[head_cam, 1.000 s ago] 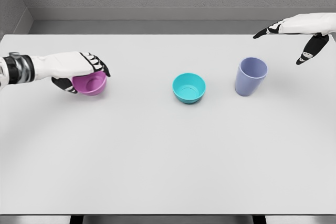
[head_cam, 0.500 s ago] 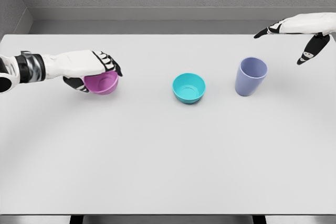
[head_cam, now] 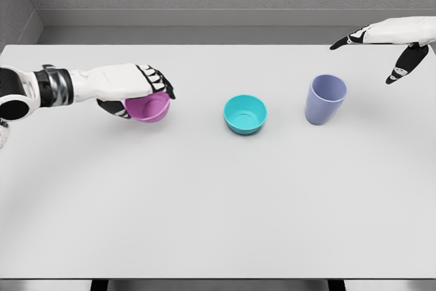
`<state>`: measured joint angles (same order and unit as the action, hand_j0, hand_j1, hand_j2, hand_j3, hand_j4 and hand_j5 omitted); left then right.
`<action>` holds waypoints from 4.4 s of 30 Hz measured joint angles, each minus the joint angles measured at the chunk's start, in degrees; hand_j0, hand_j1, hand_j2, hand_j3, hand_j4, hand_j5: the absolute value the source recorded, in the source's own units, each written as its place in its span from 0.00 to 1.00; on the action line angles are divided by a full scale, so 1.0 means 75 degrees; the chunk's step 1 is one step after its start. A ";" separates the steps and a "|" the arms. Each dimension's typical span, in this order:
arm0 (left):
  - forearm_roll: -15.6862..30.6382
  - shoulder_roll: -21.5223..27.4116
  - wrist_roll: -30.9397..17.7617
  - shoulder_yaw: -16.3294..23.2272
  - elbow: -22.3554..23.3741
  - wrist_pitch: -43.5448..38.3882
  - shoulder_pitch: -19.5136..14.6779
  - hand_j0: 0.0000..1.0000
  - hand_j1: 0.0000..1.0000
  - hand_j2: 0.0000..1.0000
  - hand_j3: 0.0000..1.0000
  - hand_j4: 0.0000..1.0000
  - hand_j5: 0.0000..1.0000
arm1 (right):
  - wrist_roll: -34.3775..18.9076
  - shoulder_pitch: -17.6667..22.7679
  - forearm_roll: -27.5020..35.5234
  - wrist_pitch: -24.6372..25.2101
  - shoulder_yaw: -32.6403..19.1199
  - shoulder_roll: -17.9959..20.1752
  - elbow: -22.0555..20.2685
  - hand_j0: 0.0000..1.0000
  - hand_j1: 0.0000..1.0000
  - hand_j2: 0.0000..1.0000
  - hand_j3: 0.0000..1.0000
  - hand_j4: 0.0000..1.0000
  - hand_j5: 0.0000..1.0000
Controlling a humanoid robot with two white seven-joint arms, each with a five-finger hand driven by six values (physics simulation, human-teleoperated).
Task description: Stacking bowl and cup with both arms
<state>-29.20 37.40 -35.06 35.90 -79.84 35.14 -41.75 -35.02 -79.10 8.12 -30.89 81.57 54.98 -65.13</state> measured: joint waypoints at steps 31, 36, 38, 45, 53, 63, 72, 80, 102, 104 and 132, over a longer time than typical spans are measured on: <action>-0.0071 -0.0889 0.0000 0.0068 0.0005 0.0001 -0.0234 0.56 0.56 0.56 0.56 0.56 0.56 | 0.0000 0.0000 0.0003 0.0000 0.0024 0.0138 0.0000 1.00 1.00 1.00 1.00 1.00 1.00; -0.0085 -0.0978 -0.0001 0.0116 0.0006 0.0003 -0.0293 0.56 0.56 0.56 0.56 0.56 0.56 | 0.0000 0.0000 0.0002 -0.0002 0.0024 0.0134 0.0000 1.00 1.00 1.00 1.00 1.00 1.00; -0.0081 -0.1016 0.0000 0.0175 0.0006 0.0001 -0.0328 0.56 0.56 0.56 0.56 0.56 0.56 | 0.0000 0.0000 0.0003 -0.0001 0.0024 0.0133 0.0000 1.00 1.00 1.00 1.00 1.00 1.00; -0.0163 -0.1241 0.0000 0.0231 0.0036 0.0001 -0.0387 0.56 0.56 0.56 0.56 0.56 0.56 | 0.0000 0.0000 0.0002 -0.0001 0.0024 0.0136 0.0000 1.00 1.00 1.00 1.00 1.00 1.00; -0.0382 -0.1532 0.0000 0.0250 0.0069 0.0001 -0.0480 0.55 0.55 0.55 0.55 0.55 0.55 | 0.0000 0.0000 0.0004 0.0000 0.0024 0.0144 0.0000 1.00 1.00 1.00 1.00 1.00 1.00; -0.0597 -0.1829 -0.0002 0.0405 0.0149 -0.0001 -0.0668 0.55 0.55 0.55 0.55 0.55 0.55 | 0.0000 0.0000 0.0001 0.0000 0.0024 0.0144 0.0000 1.00 1.00 1.00 1.00 1.00 1.00; -0.0804 -0.2187 -0.0001 0.0553 0.0392 -0.0001 -0.0949 0.55 0.55 0.55 0.55 0.55 0.55 | 0.0000 0.0000 0.0000 0.0000 0.0024 0.0144 0.0000 1.00 1.00 1.00 1.00 1.00 1.00; -0.0869 -0.2367 -0.0002 0.0585 0.0539 0.0000 -0.1020 0.55 0.55 0.55 0.55 0.55 0.55 | 0.0000 0.0000 0.0003 0.0000 0.0024 0.0144 0.0000 1.00 1.00 1.00 1.00 1.00 1.00; -0.1259 -0.3101 -0.0002 0.0792 0.1175 0.0000 -0.1242 0.55 0.55 0.55 0.55 0.55 0.55 | 0.0000 0.0011 0.0002 0.0000 0.0024 0.0157 0.0000 1.00 1.00 1.00 1.00 1.00 1.00; -0.1319 -0.3161 -0.0002 0.0792 0.1247 0.0000 -0.1254 0.55 0.55 0.55 0.55 0.55 0.55 | 0.0000 0.0011 0.0001 0.0000 0.0024 0.0161 0.0000 1.00 1.00 1.00 1.00 1.00 1.00; -0.1411 -0.3406 -0.0002 0.0815 0.1589 0.0000 -0.1277 0.55 0.55 0.55 0.55 0.55 0.55 | 0.0000 0.0011 0.0002 0.0000 0.0023 0.0170 0.0000 1.00 1.00 1.00 1.00 1.00 1.00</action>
<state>-39.78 11.86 -35.07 42.01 -67.93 35.14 -51.33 -35.02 -79.01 8.13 -30.90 81.74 56.25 -65.13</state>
